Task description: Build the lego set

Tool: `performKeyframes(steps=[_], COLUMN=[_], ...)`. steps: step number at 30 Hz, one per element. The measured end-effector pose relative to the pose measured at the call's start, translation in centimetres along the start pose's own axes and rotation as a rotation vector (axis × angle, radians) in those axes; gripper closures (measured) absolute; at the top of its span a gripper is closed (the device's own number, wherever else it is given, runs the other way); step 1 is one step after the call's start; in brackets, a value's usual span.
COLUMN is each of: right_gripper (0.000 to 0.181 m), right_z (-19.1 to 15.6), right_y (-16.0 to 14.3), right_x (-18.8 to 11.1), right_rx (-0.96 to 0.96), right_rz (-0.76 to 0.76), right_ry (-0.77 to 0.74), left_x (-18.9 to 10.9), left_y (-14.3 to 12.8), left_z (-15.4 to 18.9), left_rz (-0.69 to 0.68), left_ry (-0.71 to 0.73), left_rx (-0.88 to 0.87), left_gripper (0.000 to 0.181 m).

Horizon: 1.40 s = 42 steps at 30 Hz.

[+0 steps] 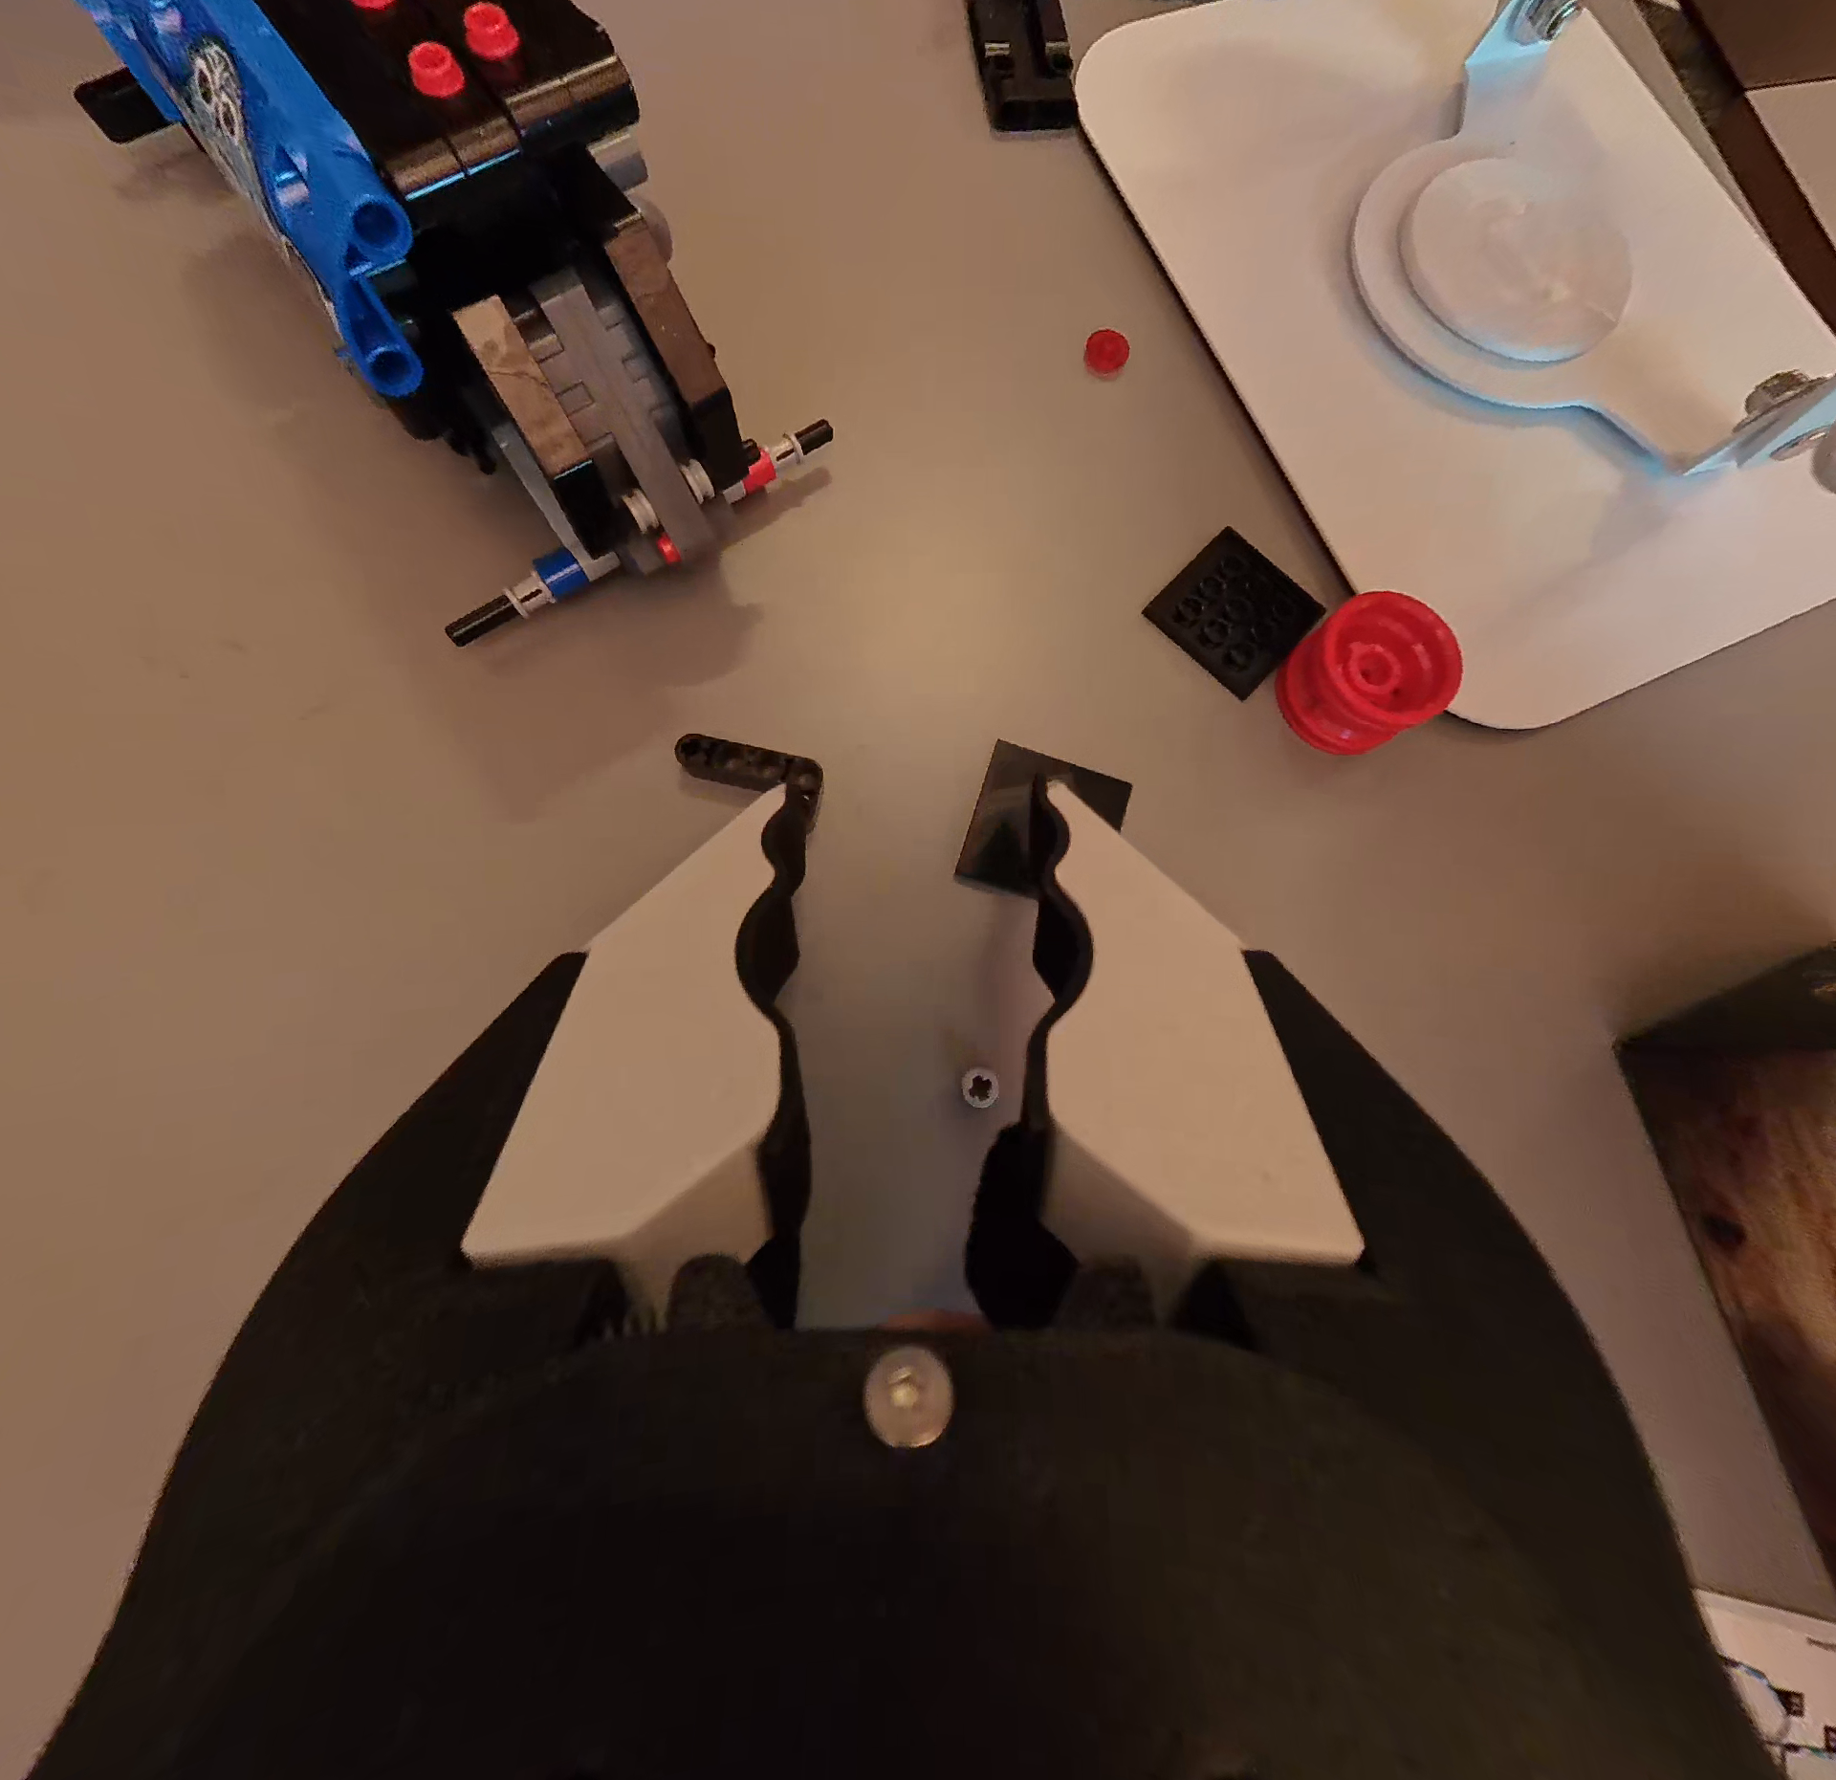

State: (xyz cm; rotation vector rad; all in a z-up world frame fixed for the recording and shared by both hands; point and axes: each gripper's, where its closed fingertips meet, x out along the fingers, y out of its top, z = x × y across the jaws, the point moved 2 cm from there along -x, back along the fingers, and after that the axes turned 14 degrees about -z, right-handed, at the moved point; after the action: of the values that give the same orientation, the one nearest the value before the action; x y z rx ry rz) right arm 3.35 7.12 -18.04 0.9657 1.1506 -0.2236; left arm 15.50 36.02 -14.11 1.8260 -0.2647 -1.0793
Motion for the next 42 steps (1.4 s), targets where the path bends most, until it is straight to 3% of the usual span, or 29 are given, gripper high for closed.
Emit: performKeyframes(steps=[2,11,19,36,42], right_gripper=[0.138,0.138,0.138,0.138,0.137], right_z=[0.1,0.3,0.6,1.5,2.0], right_y=[0.0,0.1,-0.2,1.0,2.4], right_x=[0.0,0.1,0.6,-0.1,-1.7], right_rx=[0.01,0.01,0.015,0.013,0.011], right_rz=[0.008,0.014,0.003,0.098,0.209], right_ry=[0.01,0.012,0.011,-0.053,-0.115], left_x=[0.8,4.8,4.9,7.9,7.2], left_y=[-0.1,0.3,2.0,3.2,6.8], left_z=[-0.8,-3.2,-2.8,-2.6,-1.8], left_rz=[-0.038,-0.216,-0.215,-0.292,-0.189], left_ry=[0.077,0.171,0.251,0.161,0.111], left_rx=[0.05,0.064,0.165,0.186,0.197], left_gripper=[0.1,0.107,0.114,0.112,0.111])
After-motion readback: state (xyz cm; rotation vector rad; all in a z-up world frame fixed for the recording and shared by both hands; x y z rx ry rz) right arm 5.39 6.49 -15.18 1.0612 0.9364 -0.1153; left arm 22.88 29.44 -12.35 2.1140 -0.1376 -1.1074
